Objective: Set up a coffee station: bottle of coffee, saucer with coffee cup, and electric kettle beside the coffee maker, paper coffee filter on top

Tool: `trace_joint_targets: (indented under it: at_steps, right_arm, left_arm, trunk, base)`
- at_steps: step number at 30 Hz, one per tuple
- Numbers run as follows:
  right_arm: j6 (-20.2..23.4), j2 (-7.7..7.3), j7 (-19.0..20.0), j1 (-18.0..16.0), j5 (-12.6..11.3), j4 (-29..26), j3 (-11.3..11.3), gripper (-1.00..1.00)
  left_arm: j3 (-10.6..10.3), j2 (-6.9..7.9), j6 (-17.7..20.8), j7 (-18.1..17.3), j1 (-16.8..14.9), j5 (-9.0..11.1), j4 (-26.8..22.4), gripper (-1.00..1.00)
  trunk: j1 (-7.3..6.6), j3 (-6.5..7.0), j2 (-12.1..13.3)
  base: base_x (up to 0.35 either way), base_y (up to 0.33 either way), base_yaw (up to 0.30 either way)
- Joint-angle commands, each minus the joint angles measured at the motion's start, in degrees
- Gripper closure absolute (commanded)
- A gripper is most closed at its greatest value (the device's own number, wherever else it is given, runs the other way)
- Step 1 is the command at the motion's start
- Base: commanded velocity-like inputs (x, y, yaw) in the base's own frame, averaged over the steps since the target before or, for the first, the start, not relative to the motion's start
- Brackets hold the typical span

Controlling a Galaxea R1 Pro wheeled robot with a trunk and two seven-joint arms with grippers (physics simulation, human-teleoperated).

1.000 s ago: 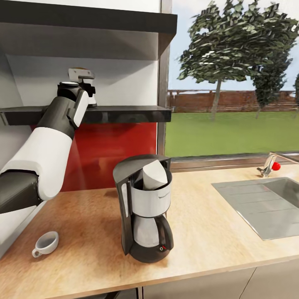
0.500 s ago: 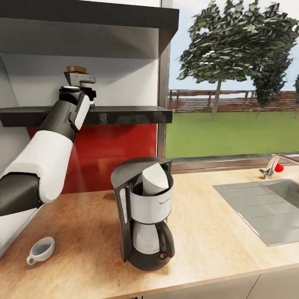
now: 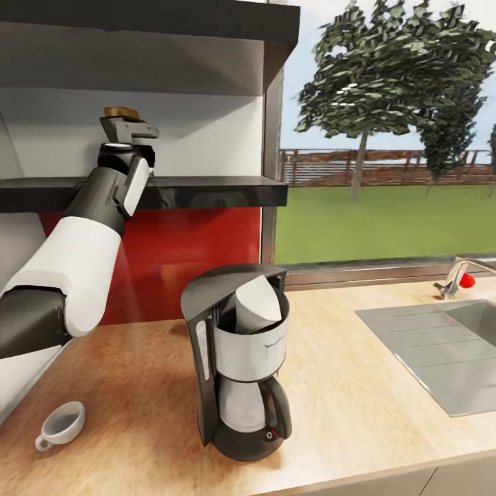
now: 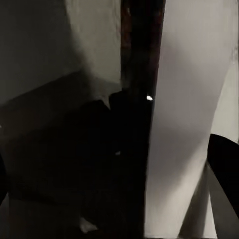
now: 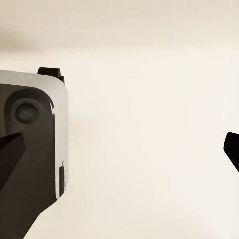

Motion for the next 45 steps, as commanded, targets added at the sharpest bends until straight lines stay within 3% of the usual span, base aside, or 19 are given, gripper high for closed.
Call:
trace_joint_targets:
  at_steps: [1,27,45]
  right_arm:
    - [0.08,0.01,-0.09,-0.01,0.60,0.00,-0.47,-1.00]
    - [0.13,0.11,-0.06,-0.01,0.60,-0.09,-0.47,-1.00]
    - [0.17,0.53,-0.09,-0.01,0.51,-0.09,-0.55,-1.00]
  left_arm:
    - [-0.18,0.03,0.37,0.17,-0.02,-0.20,-0.04,1.00]
    - [-0.21,0.78,0.61,0.00,-0.02,0.16,-0.23,1.00]
    - [-0.36,0.66,0.75,-0.02,-0.02,-0.10,-1.44,1.00]
  trunk:
    - [0.02,-0.02,-0.04]
    - [0.02,-0.02,-0.04]
    - [0.02,-0.02,-0.04]
  base:
    - [0.000,0.000,0.000]
    - [-0.003,0.000,0.000]
    - [-0.314,0.000,0.000]
